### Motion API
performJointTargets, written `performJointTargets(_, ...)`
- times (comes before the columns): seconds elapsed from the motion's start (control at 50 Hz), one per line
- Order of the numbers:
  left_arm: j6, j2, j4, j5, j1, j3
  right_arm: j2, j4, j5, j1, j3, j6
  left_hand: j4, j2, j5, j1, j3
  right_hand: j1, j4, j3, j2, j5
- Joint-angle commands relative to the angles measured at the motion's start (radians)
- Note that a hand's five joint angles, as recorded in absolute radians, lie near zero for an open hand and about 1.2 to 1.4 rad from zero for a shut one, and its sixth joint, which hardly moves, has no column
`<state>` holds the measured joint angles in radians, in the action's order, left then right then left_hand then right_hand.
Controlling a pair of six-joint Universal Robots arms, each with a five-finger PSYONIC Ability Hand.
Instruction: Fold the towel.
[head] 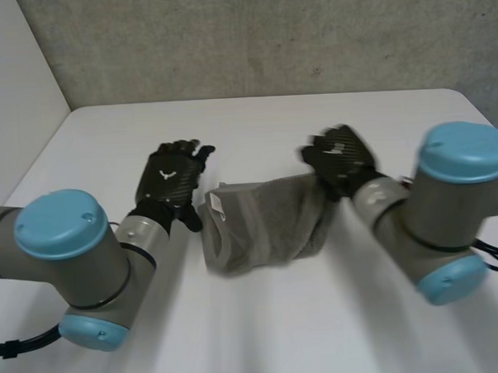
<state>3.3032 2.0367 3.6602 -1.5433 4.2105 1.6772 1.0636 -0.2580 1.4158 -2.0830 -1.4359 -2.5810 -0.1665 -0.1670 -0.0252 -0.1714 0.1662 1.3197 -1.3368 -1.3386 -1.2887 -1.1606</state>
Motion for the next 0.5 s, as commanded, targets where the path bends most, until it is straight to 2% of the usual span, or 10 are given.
performJointTargets(0.02, -0.001, -0.059, 0.004, -0.034, 0.052, 0.048, -0.134, 0.009, -0.1, -0.21, 0.138, 0.081, -0.008, -0.008, 0.025, -0.003, 0.008, 0.077, -0.059, -0.058, -0.108, -0.061)
performJointTargets(0.12, -0.001, -0.081, 0.008, -0.037, 0.075, 0.068, -0.261, 0.077, -0.199, -0.288, 0.178, 0.247, -0.008, -0.008, 0.025, -0.003, 0.008, 0.077, -0.059, -0.058, -0.108, -0.061)
performJointTargets(0.24, -0.01, -0.101, 0.009, -0.04, 0.104, 0.07, -0.297, 0.095, -0.164, -0.295, 0.186, 0.3, -0.008, -0.008, 0.025, -0.003, 0.008, 0.077, -0.059, -0.058, -0.108, -0.061)
performJointTargets(0.26, -0.011, -0.105, 0.009, -0.04, 0.108, 0.068, -0.288, 0.088, -0.143, -0.295, 0.175, 0.282, -0.008, -0.008, 0.025, -0.003, 0.008, -0.024, 0.041, 0.043, -0.007, 0.04)
performJointTargets(0.28, -0.011, -0.105, 0.009, -0.04, 0.108, 0.068, -0.262, 0.077, -0.12, -0.293, 0.169, 0.247, -0.008, -0.008, 0.025, -0.003, 0.008, -0.444, 0.461, 0.463, 0.413, 0.459)
performJointTargets(0.3, -0.013, -0.105, 0.011, -0.04, 0.108, 0.064, -0.261, 0.077, -0.12, -0.293, 0.169, 0.246, -0.008, -0.008, 0.025, -0.003, 0.008, -0.448, 0.465, 0.467, 0.417, 0.463)
performJointTargets(0.32, -0.014, -0.105, 0.011, -0.04, 0.105, 0.058, -0.211, 0.06, -0.101, -0.289, 0.149, 0.198, -0.008, -0.008, 0.025, -0.003, 0.008, -0.82, 0.837, 0.839, 0.789, 0.835)
performJointTargets(0.34, -0.014, -0.105, 0.011, -0.04, 0.105, 0.058, -0.211, 0.06, -0.101, -0.289, 0.149, 0.197, -0.008, -0.008, 0.025, -0.003, 0.008, -0.824, 0.841, 0.843, 0.793, 0.839)
performJointTargets(0.36, -0.016, -0.105, 0.011, -0.04, 0.1, 0.052, -0.164, 0.037, -0.087, -0.286, 0.123, 0.143, -0.008, -0.008, 0.025, -0.003, 0.008, -1.056, 1.073, 1.075, 1.025, 1.072)
performJointTargets(0.5, -0.024, -0.102, 0.017, -0.038, 0.071, 0.024, 0.013, -0.034, -0.015, -0.26, -0.001, -0.097, -0.008, -0.008, 0.025, -0.003, 0.008, -1.145, 1.162, 1.164, 1.114, 1.161)
